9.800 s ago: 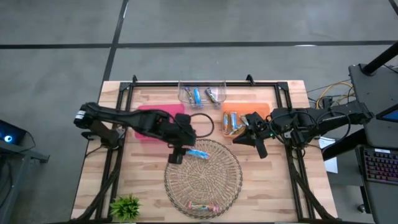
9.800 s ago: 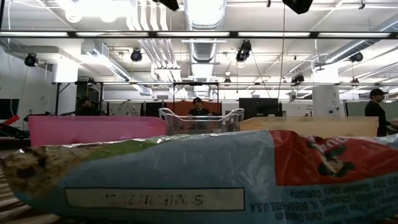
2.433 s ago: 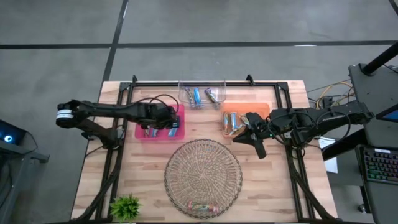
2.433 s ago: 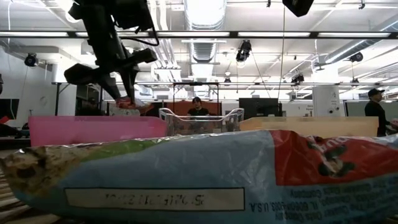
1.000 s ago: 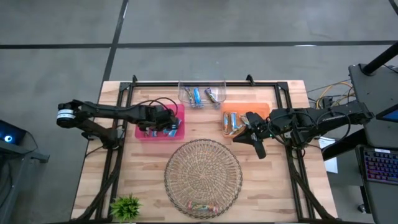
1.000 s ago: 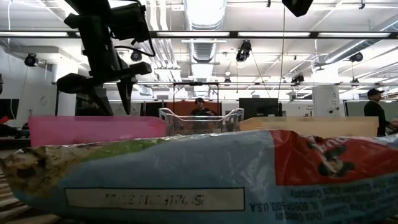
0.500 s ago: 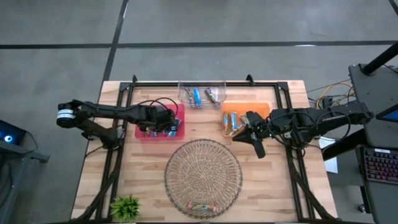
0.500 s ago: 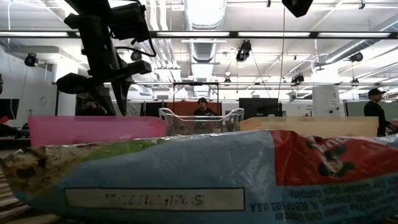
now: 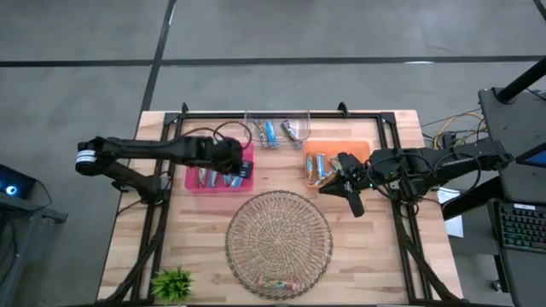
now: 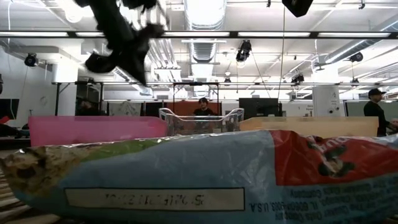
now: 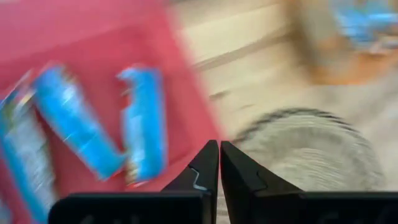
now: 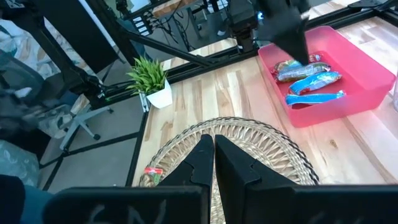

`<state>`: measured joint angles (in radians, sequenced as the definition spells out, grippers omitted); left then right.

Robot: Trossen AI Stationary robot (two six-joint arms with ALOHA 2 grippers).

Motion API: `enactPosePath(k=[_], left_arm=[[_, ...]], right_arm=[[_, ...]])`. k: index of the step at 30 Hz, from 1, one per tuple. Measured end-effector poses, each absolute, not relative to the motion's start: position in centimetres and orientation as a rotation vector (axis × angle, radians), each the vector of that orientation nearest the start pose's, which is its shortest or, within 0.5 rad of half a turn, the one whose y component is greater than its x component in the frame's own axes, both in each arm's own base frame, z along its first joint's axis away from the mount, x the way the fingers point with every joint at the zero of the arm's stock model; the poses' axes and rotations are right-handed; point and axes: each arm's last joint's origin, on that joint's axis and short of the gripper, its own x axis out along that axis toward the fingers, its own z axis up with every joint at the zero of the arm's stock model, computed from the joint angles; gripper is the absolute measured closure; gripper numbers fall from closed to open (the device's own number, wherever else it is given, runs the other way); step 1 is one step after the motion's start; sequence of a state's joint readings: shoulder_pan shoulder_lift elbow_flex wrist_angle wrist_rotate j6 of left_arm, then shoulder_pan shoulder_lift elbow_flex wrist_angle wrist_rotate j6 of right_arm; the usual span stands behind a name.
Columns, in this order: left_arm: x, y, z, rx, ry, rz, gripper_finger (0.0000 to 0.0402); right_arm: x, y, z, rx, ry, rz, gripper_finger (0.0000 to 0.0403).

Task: Pick and place Granola Bars by type
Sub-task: Put the red granola bar into the pink bin

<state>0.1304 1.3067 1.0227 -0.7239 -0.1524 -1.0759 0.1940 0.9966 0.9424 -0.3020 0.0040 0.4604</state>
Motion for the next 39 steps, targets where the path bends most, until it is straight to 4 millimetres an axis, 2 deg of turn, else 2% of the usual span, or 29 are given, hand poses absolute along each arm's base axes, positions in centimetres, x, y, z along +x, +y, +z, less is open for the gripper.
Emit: enactPosePath(k=[9,15,21,28,34,39], left_arm=[[26.5,2.8,36.0,-0.784,0.563,0.520,0.0401],[26.0,2.5,40.7,-0.681,0.467,0.454,0.0401],[25.5,1.7,42.6,-0.531,0.446,0.399,0.0401],[25.8,-2.1,44.2,-0.251,0.374,0.199,0.0401],[25.5,-4.6,44.6,-0.211,0.319,0.225,0.0401],[24.8,-5.8,44.7,-0.180,0.325,0.204,0.0401]], right_arm=[[21.1,4.1,33.8,0.418,0.392,0.103,0.0394],[21.1,4.1,33.8,0.418,0.394,0.105,0.0394],[21.1,4.1,33.7,0.403,0.406,0.109,0.0394],[21.0,4.3,33.6,0.405,0.423,0.169,0.0394],[21.0,4.4,33.7,0.406,0.427,0.193,0.0394],[21.0,4.7,33.8,0.404,0.417,0.208,0.0394]])
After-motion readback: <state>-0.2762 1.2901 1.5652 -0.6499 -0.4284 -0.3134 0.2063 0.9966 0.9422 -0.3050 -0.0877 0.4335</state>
